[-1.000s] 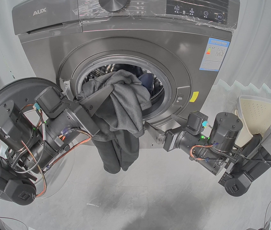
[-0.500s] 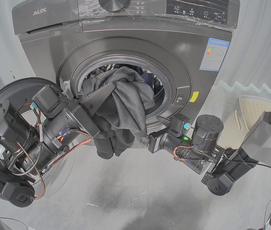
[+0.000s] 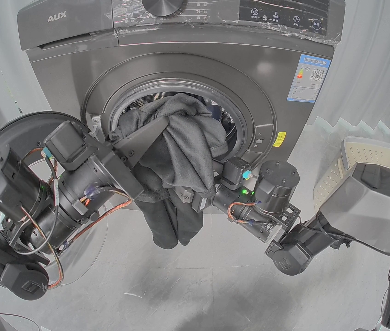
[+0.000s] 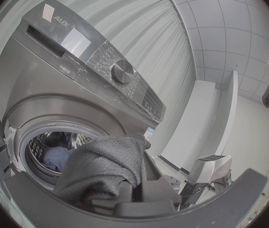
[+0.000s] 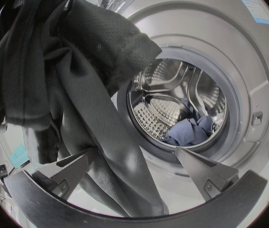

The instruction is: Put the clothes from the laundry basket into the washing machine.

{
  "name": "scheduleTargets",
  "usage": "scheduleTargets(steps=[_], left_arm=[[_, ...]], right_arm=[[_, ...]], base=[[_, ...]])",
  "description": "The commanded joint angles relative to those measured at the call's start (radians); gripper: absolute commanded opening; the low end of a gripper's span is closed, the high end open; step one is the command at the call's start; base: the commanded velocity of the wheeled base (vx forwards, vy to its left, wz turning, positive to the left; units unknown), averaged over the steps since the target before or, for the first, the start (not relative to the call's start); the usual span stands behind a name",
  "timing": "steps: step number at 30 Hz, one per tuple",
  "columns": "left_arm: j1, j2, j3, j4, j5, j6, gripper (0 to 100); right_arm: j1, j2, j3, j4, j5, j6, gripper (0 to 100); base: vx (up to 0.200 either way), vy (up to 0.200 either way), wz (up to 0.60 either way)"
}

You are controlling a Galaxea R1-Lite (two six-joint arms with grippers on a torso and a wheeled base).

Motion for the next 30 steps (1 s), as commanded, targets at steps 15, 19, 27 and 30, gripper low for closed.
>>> scheduleTargets(steps=[15, 19, 27, 30], left_arm=[[0.019, 0.016, -0.019, 0.002, 0.005, -0.050, 0], [0.031, 0.029, -0.030, 0.001, 0.007, -0.050, 0], [0.031, 0.029, -0.025, 0.002, 0.004, -0.051, 100], [0.031, 0.042, -0.027, 0.002, 0.011, -0.068, 100]], right_arm=[[0.022, -0.121, 0.142, -0.038, 0.004, -0.003, 0], [0.010, -0.228, 0.279, -0.019, 0.004, -0.004, 0], [-0.001, -0.371, 0.392, -0.007, 0.005, -0.003, 0], [0.003, -0.405, 0.425, -0.012, 0.008, -0.003, 0]], base=[[0.000, 0.000, 0.00], [0.000, 0.000, 0.00], [0.000, 0.000, 0.00], [0.000, 0.000, 0.00]])
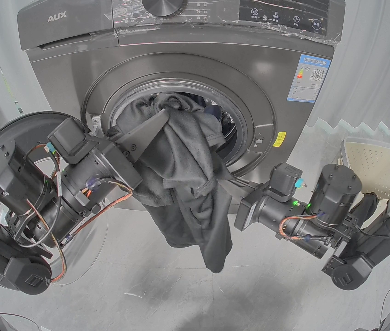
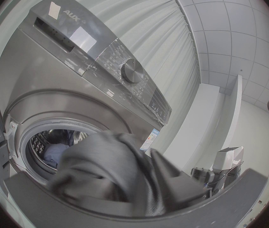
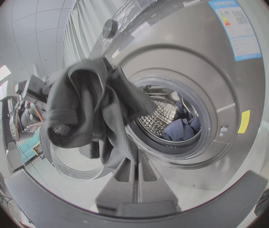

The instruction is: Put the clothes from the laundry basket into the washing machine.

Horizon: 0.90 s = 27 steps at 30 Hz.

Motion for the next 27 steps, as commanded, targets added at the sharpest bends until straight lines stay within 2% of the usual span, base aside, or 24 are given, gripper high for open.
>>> scheduleTargets(steps=[1, 9, 27], left_arm=[[0.001, 0.023, 0.001, 0.001, 0.011, -0.019, 100], [0.026, 0.067, 0.004, 0.001, 0.012, -0.024, 100], [0.026, 0.097, 0.063, 0.001, 0.009, -0.019, 100]], right_arm=[[0.001, -0.107, 0.061, -0.007, 0.003, 0.000, 0], [-0.029, -0.264, 0.161, -0.032, 0.003, 0.016, 0], [-0.051, -0.300, 0.107, -0.034, 0.001, 0.017, 0]], base=[[0.000, 0.000, 0.00], [0.000, 0.000, 0.00], [0.000, 0.000, 0.00]])
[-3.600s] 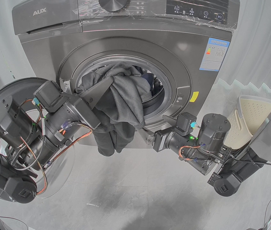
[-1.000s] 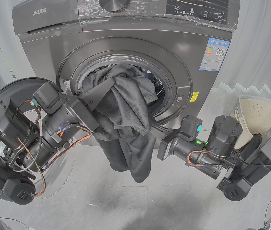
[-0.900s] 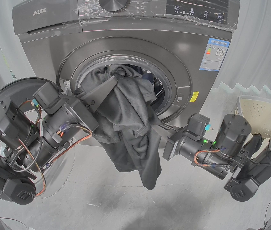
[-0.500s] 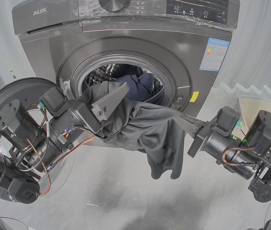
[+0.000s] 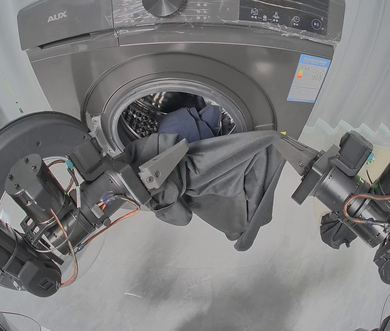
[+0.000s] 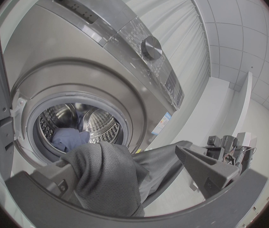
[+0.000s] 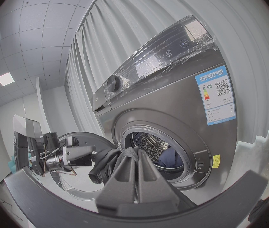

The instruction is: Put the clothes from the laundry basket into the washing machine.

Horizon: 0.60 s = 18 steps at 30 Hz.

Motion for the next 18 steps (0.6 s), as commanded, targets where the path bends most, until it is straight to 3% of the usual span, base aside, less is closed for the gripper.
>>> scheduleTargets(steps=[1, 11, 18], left_arm=[[0.002, 0.020, 0.033, 0.000, -0.001, 0.001, 100], [0.005, 0.028, 0.043, 0.001, -0.001, 0.004, 100], [0.011, 0.092, 0.087, 0.000, -0.001, 0.012, 100]], right_arm=[[-0.014, -0.003, -0.014, 0.000, -0.001, 0.003, 0], [-0.017, -0.003, -0.021, -0.001, -0.003, 0.003, 0], [-0.044, -0.009, -0.085, -0.001, -0.004, 0.014, 0]], base=[[0.000, 0.000, 0.00], [0.000, 0.000, 0.00], [0.000, 0.000, 0.00]])
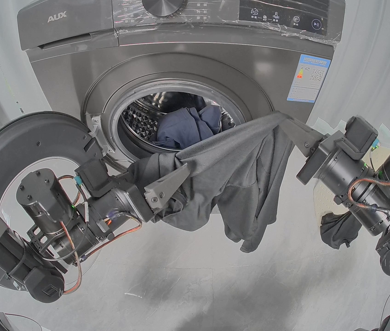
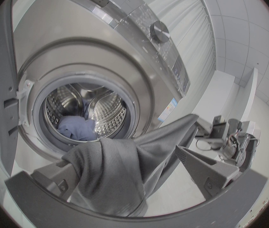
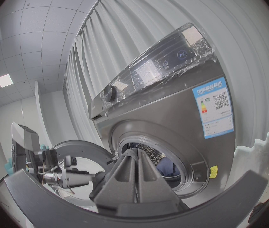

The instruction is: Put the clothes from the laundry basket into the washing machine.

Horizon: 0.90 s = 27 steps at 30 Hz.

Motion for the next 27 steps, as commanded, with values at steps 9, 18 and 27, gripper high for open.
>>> scheduleTargets(steps=[9, 18, 27], left_arm=[[0.042, 0.114, 0.037, -0.001, -0.001, 0.027, 100], [0.027, 0.141, 0.057, -0.003, -0.004, 0.034, 100], [0.024, 0.190, 0.071, -0.003, -0.013, 0.048, 100]], right_arm=[[-0.012, -0.002, -0.024, -0.001, 0.001, 0.003, 0], [-0.011, 0.003, -0.028, -0.001, 0.001, 0.003, 0], [-0.005, 0.003, -0.030, -0.001, 0.001, 0.003, 0]], base=[[0.000, 0.000, 0.00], [0.000, 0.000, 0.00], [0.000, 0.000, 0.00]])
